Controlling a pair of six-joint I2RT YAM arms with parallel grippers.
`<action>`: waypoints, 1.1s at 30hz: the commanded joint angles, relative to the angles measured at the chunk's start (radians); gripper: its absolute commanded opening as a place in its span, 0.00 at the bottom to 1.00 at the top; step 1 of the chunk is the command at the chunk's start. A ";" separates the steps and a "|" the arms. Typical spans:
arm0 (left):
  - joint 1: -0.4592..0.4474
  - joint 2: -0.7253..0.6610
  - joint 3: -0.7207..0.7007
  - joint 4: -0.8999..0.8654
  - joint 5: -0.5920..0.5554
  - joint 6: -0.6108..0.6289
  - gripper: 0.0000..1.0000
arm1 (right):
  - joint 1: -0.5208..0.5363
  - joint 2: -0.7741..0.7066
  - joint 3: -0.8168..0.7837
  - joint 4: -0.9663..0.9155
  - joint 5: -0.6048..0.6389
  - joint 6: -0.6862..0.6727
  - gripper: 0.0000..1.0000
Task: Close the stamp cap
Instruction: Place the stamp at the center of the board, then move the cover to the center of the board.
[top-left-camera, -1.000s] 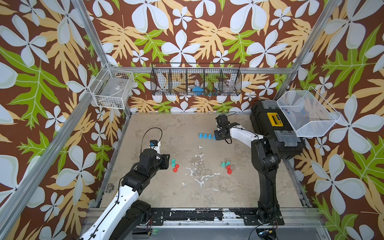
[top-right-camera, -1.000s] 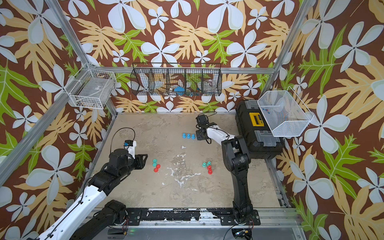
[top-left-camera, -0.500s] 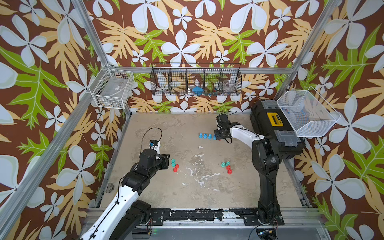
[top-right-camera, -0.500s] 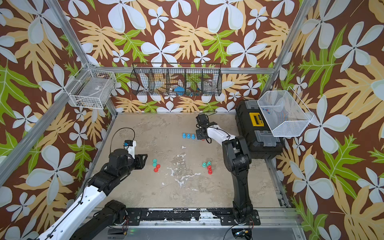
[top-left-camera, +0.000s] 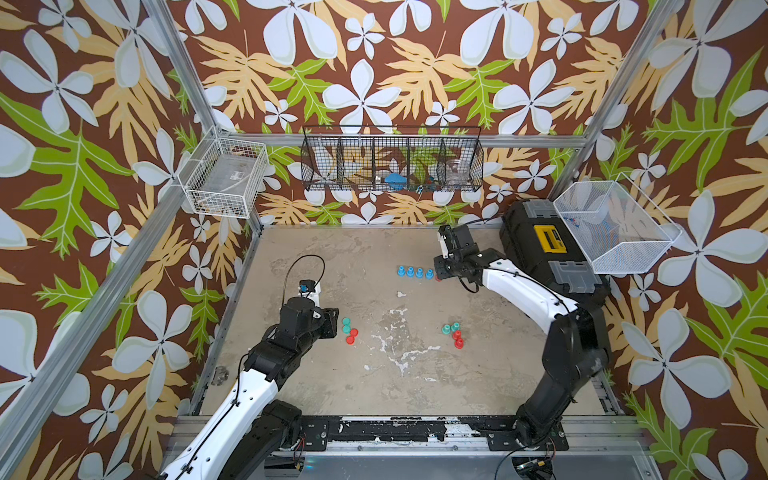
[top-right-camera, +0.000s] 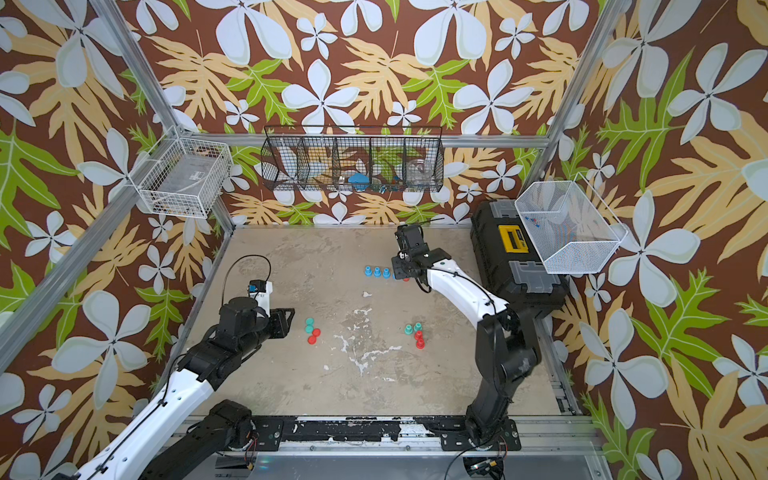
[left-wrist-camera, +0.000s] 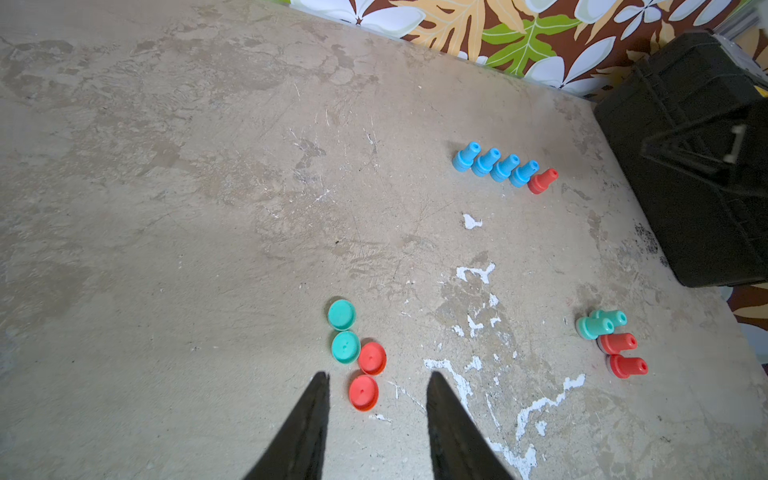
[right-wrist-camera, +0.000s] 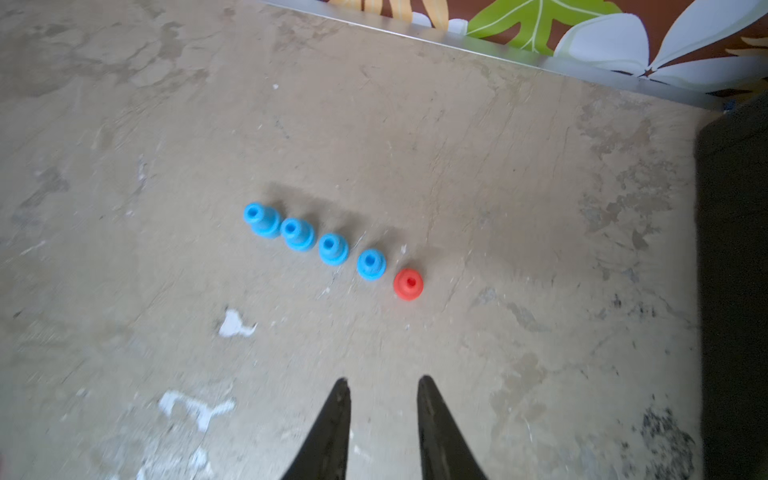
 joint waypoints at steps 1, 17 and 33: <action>0.001 0.018 0.013 -0.007 -0.012 -0.008 0.42 | 0.049 -0.132 -0.130 0.012 -0.005 0.029 0.31; -0.207 0.311 0.016 0.172 -0.004 -0.197 0.43 | 0.087 -0.553 -0.576 0.014 -0.061 0.116 0.36; -0.223 0.545 -0.043 0.323 0.002 -0.222 0.42 | 0.086 -0.601 -0.650 0.013 -0.062 0.109 0.37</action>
